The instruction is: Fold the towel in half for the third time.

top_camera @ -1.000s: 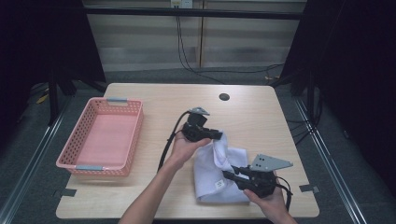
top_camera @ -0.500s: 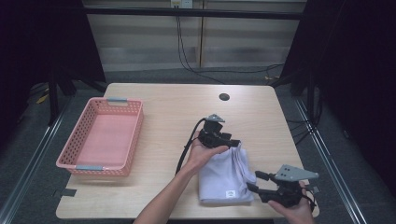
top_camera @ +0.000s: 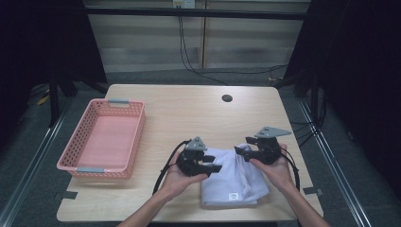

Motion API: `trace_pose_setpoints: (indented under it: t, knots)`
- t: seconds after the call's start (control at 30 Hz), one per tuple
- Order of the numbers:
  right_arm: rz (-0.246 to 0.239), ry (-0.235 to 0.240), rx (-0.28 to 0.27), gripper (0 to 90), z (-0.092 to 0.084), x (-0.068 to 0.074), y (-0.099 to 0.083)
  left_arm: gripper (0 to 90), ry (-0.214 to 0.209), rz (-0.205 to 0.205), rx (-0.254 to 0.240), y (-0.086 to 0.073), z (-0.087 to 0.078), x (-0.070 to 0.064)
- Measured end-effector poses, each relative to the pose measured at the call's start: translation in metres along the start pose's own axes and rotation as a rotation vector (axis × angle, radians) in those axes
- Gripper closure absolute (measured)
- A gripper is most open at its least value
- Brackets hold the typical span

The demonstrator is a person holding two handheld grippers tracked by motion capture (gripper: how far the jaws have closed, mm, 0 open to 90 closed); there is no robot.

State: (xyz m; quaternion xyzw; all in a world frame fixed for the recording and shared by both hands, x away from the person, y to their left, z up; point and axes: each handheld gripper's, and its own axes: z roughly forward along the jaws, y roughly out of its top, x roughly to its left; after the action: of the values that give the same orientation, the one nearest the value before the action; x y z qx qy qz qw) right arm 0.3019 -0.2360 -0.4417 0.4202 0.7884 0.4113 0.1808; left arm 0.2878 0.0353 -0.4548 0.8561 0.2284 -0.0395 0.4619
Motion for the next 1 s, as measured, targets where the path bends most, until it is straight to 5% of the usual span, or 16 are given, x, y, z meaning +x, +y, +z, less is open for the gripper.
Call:
trace_pose_setpoints:
  t: [0.07,0.17,0.4,0.5,0.57,0.73,0.8,1.0]
  knots:
    - [0.029,-0.014,0.044,36.1,0.021,-0.005,-0.002,52.5,-0.038,-0.007,0.03,-0.02,0.0,-0.007]
    - [-0.009,-0.064,0.108,36.7,0.03,-0.002,-0.01,50.6,-0.018,0.006,0.093,-0.035,0.006,-0.014]
    - [-0.011,-0.09,0.157,38.8,0.01,-0.023,-0.034,49.7,-0.018,-0.035,0.08,-0.042,0.009,-0.011]
    - [0.041,-0.061,0.158,38.9,0.008,-0.037,-0.047,49.0,0.013,-0.017,0.076,-0.041,0.005,-0.016]
    - [0.034,-0.049,0.142,39.5,0.009,-0.037,-0.047,47.3,0.03,0.021,0.083,-0.042,-0.002,-0.022]
    - [0.019,0.031,0.095,32.0,0.007,-0.033,-0.038,39.7,0.029,-0.024,0.062,-0.058,-0.022,-0.028]
    - [0.02,0.051,0.106,28.5,0.012,-0.034,-0.038,37.2,0.01,-0.064,0.093,-0.064,-0.024,-0.026]
    - [0.047,0.159,0.157,24.1,0.024,-0.039,-0.041,29.6,0.006,-0.032,0.12,-0.065,-0.014,-0.036]
